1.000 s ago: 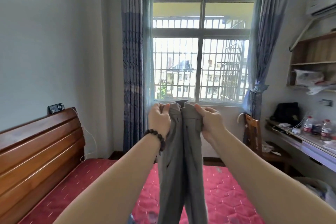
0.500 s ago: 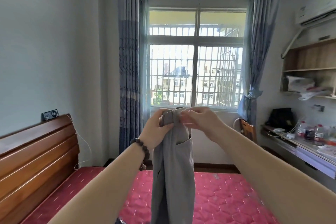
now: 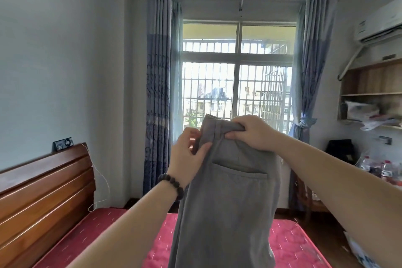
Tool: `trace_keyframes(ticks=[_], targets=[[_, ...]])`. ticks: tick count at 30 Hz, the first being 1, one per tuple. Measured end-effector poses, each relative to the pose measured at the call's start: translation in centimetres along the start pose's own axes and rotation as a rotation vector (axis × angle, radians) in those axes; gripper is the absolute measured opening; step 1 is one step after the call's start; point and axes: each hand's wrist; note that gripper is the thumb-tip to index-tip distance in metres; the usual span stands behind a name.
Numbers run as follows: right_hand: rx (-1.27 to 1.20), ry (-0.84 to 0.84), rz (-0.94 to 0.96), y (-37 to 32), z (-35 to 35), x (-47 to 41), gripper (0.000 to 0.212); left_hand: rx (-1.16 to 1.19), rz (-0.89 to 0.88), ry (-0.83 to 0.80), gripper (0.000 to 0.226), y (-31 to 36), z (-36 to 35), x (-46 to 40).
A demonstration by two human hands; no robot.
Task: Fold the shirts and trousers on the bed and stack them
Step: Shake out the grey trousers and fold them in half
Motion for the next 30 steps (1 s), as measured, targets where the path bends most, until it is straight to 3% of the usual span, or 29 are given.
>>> trace_keyframes(ticks=[3,6,10,15,17,20,24,27,30], targets=[[-0.058,0.019,-0.026,-0.6,0.0,0.3,0.022,-0.056,0.066,-0.106,0.012,-0.6,0.3,0.6],[-0.062,-0.032,-0.012,-0.9,0.3,0.7,0.018,0.004,0.095,-0.048,0.011,-0.2,0.7,0.2],[-0.124,-0.184,0.034,-3.2,2.2,0.7,0.055,0.061,0.111,-0.163,0.013,0.9,0.6,0.1],[0.007,-0.316,-0.034,-5.0,3.2,-0.8,0.020,-0.069,0.034,-0.209,0.013,1.2,0.4,-0.3],[0.022,-0.367,-0.074,-5.2,3.1,-0.7,0.017,-0.065,0.022,-0.204,0.014,1.2,0.6,-0.5],[0.025,-0.270,-0.083,-5.2,2.3,-0.3,0.020,-0.020,0.044,-0.222,0.016,0.7,0.7,-0.2],[0.058,-0.128,-0.097,-4.8,1.3,1.1,0.018,0.082,0.267,-0.377,0.016,-2.2,1.4,2.5],[0.065,-0.072,-0.105,-4.5,2.0,2.5,0.016,0.082,0.400,-0.478,0.043,-4.3,1.8,5.8],[0.101,-0.056,-0.121,-4.6,3.0,3.8,0.019,0.095,0.424,-0.508,0.044,-4.1,1.5,8.5]])
Point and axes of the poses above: each hand's wrist, its own x-axis away from the middle knuckle, its own z-axis out of the back of the hand, y = z × x, and after that the axes turned 5 degrees about y, right-handed
